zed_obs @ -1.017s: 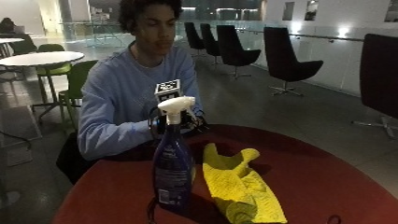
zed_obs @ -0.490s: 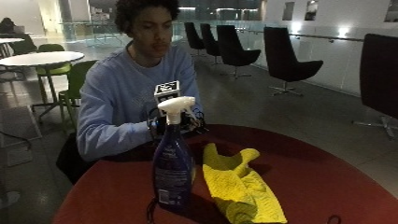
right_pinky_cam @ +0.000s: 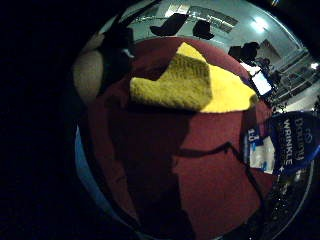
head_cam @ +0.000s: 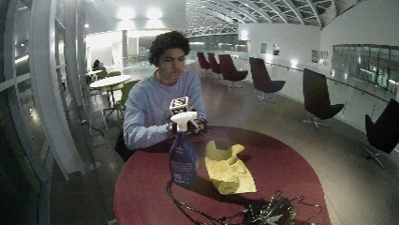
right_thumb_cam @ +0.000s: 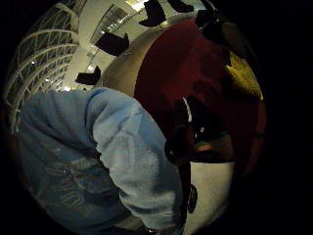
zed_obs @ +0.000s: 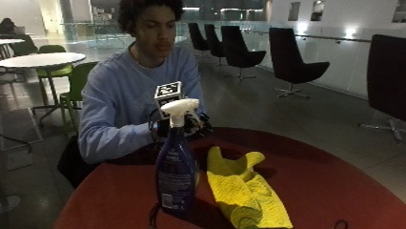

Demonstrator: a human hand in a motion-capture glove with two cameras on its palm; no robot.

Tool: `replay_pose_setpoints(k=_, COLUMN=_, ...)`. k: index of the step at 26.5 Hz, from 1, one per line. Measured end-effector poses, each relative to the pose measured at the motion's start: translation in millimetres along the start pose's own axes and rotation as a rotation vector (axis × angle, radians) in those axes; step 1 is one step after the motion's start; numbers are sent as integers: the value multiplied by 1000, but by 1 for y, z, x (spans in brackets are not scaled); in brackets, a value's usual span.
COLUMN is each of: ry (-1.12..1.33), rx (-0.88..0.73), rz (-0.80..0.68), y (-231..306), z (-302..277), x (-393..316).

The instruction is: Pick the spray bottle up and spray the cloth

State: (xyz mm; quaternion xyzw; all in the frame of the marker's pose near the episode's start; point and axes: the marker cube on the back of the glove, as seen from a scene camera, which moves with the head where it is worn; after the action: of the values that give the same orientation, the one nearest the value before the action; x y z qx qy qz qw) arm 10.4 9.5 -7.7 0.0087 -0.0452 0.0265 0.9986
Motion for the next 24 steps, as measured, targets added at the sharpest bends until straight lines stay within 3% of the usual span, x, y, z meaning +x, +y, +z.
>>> replay_pose_setpoints(k=8, ry=-111, rx=98, rz=75, y=16, z=-32, x=10)
replay_pose_setpoints(k=18, ry=-560, rx=224, rz=231, y=68, z=-78, x=64)
replay_pose_setpoints(k=24, ry=-654, rx=242, rz=334, y=101, z=-96, x=97)
